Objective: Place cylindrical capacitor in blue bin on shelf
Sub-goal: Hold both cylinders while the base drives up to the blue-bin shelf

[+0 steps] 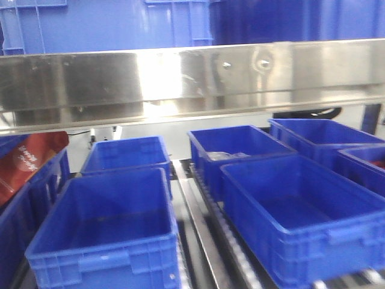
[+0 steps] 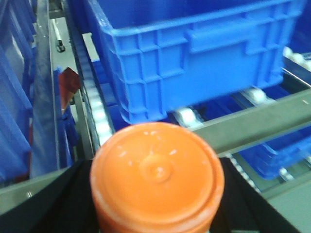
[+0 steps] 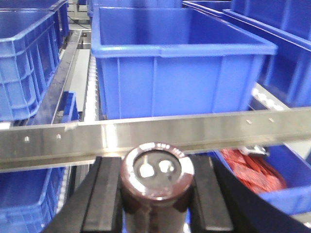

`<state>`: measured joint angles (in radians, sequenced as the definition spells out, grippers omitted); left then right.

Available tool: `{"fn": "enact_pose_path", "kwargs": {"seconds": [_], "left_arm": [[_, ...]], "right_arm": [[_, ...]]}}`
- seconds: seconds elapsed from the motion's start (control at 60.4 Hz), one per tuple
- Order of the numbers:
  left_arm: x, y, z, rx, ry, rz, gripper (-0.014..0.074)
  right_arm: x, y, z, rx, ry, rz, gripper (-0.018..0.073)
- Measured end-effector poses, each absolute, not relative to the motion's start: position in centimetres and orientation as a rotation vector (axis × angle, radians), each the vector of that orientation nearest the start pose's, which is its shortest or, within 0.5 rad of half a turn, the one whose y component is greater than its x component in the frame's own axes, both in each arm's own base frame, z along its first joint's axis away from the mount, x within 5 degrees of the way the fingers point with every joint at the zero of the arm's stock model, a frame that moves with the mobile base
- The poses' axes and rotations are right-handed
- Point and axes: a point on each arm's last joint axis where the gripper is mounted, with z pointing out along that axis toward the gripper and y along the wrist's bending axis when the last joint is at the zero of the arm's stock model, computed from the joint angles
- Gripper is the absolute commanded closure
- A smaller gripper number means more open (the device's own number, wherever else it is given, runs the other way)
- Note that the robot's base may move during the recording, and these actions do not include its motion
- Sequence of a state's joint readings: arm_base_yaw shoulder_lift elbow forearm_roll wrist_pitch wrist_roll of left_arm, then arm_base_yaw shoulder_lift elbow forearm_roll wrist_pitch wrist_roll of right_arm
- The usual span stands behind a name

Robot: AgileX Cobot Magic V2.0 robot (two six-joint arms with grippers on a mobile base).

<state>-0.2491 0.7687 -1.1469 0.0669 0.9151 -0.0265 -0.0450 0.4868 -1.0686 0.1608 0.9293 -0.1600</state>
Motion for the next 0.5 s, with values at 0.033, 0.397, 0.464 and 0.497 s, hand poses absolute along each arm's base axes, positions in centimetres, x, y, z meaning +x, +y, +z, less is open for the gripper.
{"fn": "enact_pose_path", "kwargs": {"seconds": [0.033,0.397,0.464,0.497], "left_arm": [[11.74,-2.49,43.98,0.232,2.007,-0.096,0.0707],[11.75,-2.46,43.98,0.232,2.006,-0.091,0.0707],[11.75,-2.45,43.98,0.232,2.006,-0.089,0.0707],[11.75,-2.45,43.98,0.232,2.006,-0.089,0.0707]], "right_arm": [[3.94,0.99,43.92,-0.107,1.820,0.041,0.0722],[3.94,0.99,43.92,-0.107,1.820,0.041,0.0722],[3.94,0.99,43.92,-0.107,1.820,0.041,0.0722],[3.94,0.99,43.92,-0.107,1.820,0.041,0.0722]]}}
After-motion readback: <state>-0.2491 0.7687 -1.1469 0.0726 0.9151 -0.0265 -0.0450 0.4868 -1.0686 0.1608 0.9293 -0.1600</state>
